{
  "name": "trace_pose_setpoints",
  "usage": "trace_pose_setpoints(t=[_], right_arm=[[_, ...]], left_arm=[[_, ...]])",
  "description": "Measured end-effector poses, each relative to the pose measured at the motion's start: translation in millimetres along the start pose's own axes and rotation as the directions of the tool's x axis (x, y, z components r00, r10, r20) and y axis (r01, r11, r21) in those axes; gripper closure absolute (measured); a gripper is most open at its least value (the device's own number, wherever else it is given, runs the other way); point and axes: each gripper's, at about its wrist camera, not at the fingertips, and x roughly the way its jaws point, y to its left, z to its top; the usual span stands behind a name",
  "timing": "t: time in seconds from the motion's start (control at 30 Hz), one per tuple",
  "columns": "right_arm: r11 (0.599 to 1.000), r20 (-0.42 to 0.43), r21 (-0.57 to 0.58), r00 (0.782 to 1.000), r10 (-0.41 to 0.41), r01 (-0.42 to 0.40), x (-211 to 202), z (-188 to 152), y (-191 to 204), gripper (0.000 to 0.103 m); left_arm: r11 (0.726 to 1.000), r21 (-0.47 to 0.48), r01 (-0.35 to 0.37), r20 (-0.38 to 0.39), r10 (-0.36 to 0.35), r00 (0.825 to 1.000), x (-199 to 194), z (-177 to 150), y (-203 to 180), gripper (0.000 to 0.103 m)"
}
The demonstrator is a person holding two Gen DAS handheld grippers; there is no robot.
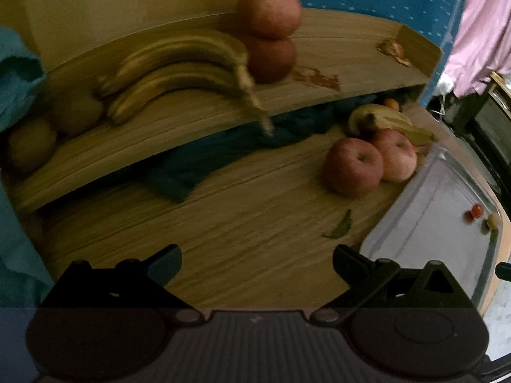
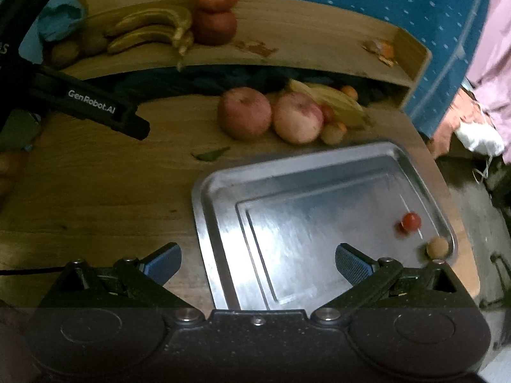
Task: Organize fruits
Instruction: 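Lift both tools from the tray back toward the red apples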
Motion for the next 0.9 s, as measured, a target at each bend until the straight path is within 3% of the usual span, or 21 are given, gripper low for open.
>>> trace_pose_setpoints(t=[0.5,0.9], right_arm=[[0.998,0.053,-0.042,0.998,0.046,-0.043,24,29,-12,0.001],[0.999,0.085,-0.028,0.996,0.027,-0.025,49,51,-28,0.001]], left_arm=[[0.996,-0.05,-0.068,-0.038,0.066,0.997,18,11,-2,0.0],[0.996,-0.04,-0.081,-0.062,0.079,0.995,41,33,-13,0.0]])
